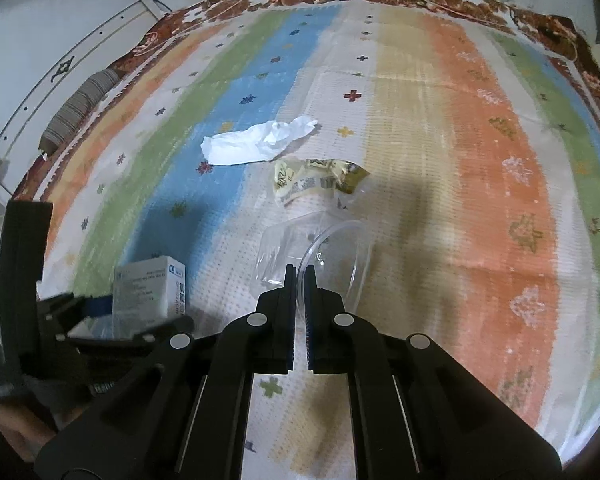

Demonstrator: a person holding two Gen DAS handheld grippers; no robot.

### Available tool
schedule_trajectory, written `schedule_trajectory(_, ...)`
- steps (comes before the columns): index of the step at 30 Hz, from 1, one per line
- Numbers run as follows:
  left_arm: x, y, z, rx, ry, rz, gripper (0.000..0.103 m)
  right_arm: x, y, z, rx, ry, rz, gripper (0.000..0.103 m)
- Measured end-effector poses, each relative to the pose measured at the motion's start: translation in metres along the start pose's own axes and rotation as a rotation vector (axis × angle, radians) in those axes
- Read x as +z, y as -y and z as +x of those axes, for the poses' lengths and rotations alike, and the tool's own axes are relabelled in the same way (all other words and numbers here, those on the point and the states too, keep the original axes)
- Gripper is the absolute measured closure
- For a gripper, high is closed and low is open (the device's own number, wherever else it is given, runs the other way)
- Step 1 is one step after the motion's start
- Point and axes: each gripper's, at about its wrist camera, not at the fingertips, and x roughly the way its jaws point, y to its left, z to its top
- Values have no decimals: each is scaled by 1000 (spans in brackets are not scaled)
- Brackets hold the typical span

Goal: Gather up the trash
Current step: 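Grasp the white medicine box with left gripper while right grasps clear plastic tray, then lift the box and tray and carry them over the bin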

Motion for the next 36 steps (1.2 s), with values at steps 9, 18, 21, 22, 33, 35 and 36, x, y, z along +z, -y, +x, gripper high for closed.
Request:
schedule_trajectory(9,5,-41,-22,-128,-2,-75,29,-18,0,-20,-54,-32,15,100)
schedule_trajectory(18,-22,-69,-43,-190,18,-157,30,-41,-15,-55,-81,-31,30,100)
schedule_trajectory(21,-27,-63,-56,-226,40,-152,30,-49,-21,-71,-76,-10,32,100)
schedule_trajectory(22,-28,-62,-62,-235,48,-146,30,-52,-23,-76,-72,-4,37,100)
schedule_trajectory(33,-55,-46,-115,-290,155,-46,30,-84,-42,-109,-71,18,45,100)
schedule_trajectory(35,-62,-41,-121,-288,169,-26,30,-90,-47,-116,-61,35,38,100)
schedule_trajectory(36,-67,-38,-124,-282,179,-10,30,-92,-50,-119,-59,43,36,100)
